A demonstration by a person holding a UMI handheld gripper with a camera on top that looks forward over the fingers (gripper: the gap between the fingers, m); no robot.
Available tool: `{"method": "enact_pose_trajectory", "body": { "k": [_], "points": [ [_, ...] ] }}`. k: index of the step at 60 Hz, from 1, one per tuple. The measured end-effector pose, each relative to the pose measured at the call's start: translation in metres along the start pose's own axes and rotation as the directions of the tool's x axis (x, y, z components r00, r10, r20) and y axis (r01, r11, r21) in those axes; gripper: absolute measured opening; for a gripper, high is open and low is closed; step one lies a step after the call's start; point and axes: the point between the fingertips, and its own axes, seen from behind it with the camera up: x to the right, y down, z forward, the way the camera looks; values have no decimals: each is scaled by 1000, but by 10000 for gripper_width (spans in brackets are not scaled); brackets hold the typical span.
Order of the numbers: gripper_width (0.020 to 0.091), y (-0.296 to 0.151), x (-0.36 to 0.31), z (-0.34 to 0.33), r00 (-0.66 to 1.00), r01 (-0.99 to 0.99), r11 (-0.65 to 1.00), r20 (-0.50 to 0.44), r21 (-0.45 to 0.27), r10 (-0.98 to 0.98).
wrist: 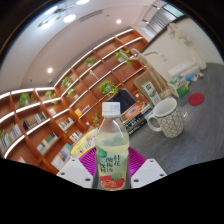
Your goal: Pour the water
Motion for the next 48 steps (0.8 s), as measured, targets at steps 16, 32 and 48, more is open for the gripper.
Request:
{"method": "enact_pose_trajectory", "body": {
  "k": [16,32,48],
  "points": [
    [375,-41,5,34,754,-650,760,108,-18,648],
    [396,-87,0,48,401,-905,420,194,-66,895],
    [395,-111,21,44,162,-980,185,243,-75,956]
  ]
}}
